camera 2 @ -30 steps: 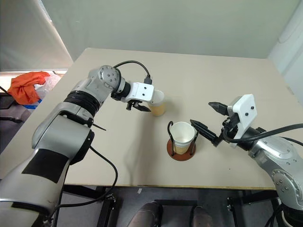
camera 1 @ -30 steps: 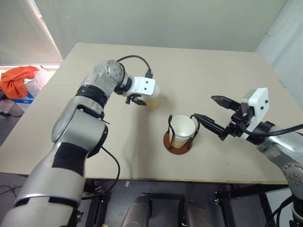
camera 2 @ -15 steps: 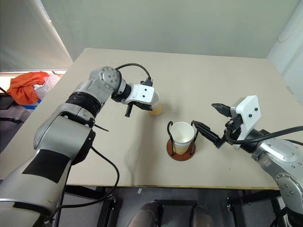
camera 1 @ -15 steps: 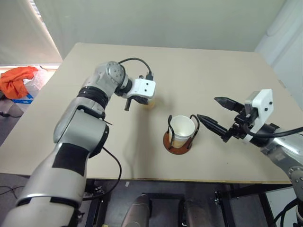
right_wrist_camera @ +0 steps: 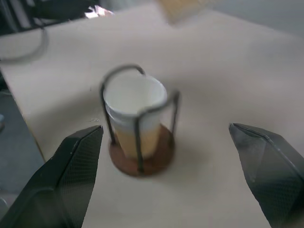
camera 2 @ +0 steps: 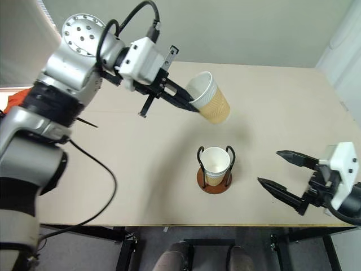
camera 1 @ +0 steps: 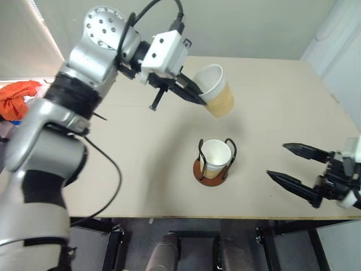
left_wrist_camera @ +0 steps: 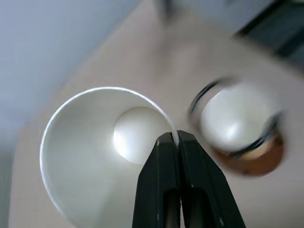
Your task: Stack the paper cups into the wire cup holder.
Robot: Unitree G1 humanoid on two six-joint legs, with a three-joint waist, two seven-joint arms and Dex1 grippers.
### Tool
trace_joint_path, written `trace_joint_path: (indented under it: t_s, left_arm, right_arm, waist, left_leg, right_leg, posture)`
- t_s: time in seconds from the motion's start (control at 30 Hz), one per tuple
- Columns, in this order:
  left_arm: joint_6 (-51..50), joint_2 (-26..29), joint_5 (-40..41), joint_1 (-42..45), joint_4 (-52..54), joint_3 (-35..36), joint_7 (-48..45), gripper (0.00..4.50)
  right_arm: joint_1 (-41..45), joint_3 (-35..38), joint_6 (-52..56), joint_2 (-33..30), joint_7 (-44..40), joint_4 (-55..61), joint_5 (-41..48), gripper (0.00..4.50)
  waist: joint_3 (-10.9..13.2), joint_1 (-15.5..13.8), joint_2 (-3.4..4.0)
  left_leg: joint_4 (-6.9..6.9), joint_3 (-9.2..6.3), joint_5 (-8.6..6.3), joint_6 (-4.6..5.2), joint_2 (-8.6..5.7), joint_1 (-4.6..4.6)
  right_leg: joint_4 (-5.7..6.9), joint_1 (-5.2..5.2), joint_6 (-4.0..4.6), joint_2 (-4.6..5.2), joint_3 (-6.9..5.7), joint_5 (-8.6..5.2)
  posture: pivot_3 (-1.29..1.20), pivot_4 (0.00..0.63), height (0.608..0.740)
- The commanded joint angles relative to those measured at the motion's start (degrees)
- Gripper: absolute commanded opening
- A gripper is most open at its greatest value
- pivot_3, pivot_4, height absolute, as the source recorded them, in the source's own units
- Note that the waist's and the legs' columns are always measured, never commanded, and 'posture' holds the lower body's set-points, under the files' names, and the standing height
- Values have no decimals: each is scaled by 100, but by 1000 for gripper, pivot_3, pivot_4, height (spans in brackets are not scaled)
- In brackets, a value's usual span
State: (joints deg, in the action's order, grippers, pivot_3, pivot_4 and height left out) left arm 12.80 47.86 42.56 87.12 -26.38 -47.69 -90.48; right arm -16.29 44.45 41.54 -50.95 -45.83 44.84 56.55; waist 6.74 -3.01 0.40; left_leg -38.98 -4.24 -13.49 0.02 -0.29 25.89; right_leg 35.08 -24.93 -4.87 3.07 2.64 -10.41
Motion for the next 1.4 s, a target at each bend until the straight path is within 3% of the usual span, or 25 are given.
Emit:
trace_joint_path:
  t_s: [0.03,0.2,0.43,0.57,0.9,1.0,1.27,1.37,1.4]
  left_arm:
    - [309,260,496,195,444,-650,-202,23]
    - [793,148,227,357,218,-1293,-202,23]
    - [1126,50,116,413,204,-1637,-202,23]
    - [1460,-151,-311,397,-183,-1609,-202,23]
    - [1466,-255,-298,409,-229,-1614,-202,23]
    - [1313,-287,-313,421,-236,-1599,-202,630]
    - [1025,-451,-561,361,-468,-1309,-202,3431]
    - [1057,-808,-1219,246,-1247,-496,-93,4477]
    - [1047,-882,-1435,212,-1503,-212,15,4477]
  right_arm:
    - [-114,448,-122,-134,-226,-34,-33,4500]
    - [-85,306,-178,-113,-89,1,-81,4500]
    - [-3,109,-227,-72,73,54,-75,4500]
    - [-64,129,-244,-27,101,82,-76,4500]
    - [-81,98,-278,-7,164,92,-116,4500]
    - [-60,85,-292,-27,168,62,-133,4500]
    - [111,-104,-322,-103,93,-22,-116,4500]
    - [381,-305,-353,-283,-63,-256,-166,4500]
    - [525,-391,-370,-371,-121,-373,-178,4500]
  waist:
    - [0,14,1]
    - [2,18,1]
    - [2,43,2]
    - [2,40,3]
    - [2,41,3]
    - [2,41,3]
    - [2,40,3]
    - [2,41,3]
    - [2,43,3]
  left_leg:
    - [-3,-1,-3,5,1,-7]
    - [-21,6,-23,83,-6,-7]
    - [-25,13,-6,97,-8,-11]
    - [-22,13,-7,97,-8,-7]
    - [-19,14,-21,93,-9,-2]
    - [-20,14,-22,91,-9,-1]
    - [-20,14,-24,90,-9,-1]
    - [-24,15,-23,92,-9,-1]
    - [-23,15,-21,94,-9,-1]
  right_leg:
    - [0,8,-7,1,20,-3]
    - [-5,10,39,3,50,-12]
    - [-5,13,40,7,55,10]
    - [-6,10,36,5,54,6]
    - [-11,9,21,5,54,7]
    - [-11,9,19,5,54,6]
    - [-11,9,21,6,54,6]
    - [-14,10,22,6,55,5]
    - [-16,9,25,7,56,3]
  posture:
    - [0,150,740]
    - [0,150,740]
    - [0,150,740]
    - [0,150,740]
    - [0,150,740]
    - [0,150,740]
    - [0,150,740]
    - [0,150,740]
    - [0,150,740]
